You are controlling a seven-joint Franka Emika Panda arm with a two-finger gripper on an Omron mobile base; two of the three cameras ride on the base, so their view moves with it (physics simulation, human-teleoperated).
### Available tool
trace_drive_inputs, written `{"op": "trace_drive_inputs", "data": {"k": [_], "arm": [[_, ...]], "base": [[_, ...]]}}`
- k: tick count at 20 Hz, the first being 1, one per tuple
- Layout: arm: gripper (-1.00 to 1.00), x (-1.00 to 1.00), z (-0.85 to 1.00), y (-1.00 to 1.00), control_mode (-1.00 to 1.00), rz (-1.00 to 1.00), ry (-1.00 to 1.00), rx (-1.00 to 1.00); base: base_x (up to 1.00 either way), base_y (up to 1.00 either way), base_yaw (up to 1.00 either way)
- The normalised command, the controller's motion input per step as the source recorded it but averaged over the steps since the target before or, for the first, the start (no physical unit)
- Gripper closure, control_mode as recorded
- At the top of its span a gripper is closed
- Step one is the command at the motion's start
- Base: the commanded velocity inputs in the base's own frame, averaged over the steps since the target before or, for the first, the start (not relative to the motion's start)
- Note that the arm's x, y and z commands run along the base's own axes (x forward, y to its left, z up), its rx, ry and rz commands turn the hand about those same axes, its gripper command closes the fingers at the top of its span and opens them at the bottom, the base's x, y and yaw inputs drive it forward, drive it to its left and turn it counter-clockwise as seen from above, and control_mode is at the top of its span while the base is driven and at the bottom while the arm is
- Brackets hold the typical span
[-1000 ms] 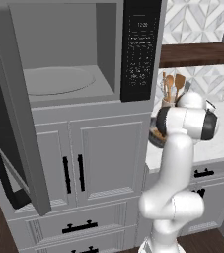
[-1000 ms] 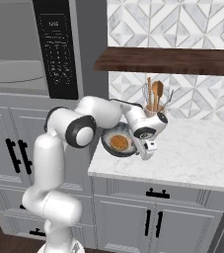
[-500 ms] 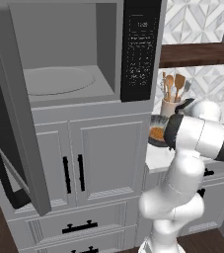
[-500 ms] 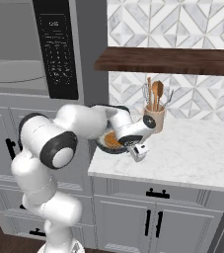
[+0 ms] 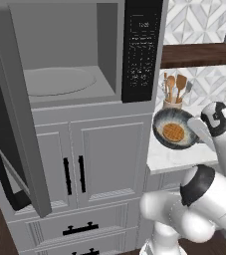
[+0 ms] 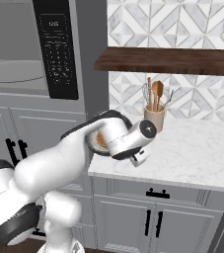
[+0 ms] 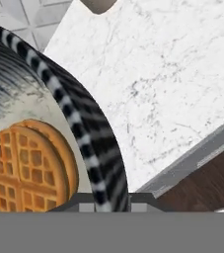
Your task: Open the microwave, place the bowl with waffle inside the microwave, then close the microwave door and turn it on.
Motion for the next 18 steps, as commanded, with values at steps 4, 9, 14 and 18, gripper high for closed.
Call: {"op": "trace_drive_inputs", "data": {"k": [4,9,14,18], "arm": [[1.00,-1.00,1.00,-0.03,-1.00,0.03,0.05,0.01],[1.00,-0.86,1.00,0.42,-1.00,0.08,0.20,0.09],[1.00,-0.17,0.99,1.00,-1.00,0.07,0.12,0.00],[1.00,-0.06,0.83,1.00,-1.00,0.04,0.05,0.00]], "base": [[0.00,0.00,0.00],[0.00,0.00,0.00],[0.00,0.00,0.00],[0.00,0.00,0.00]]}}
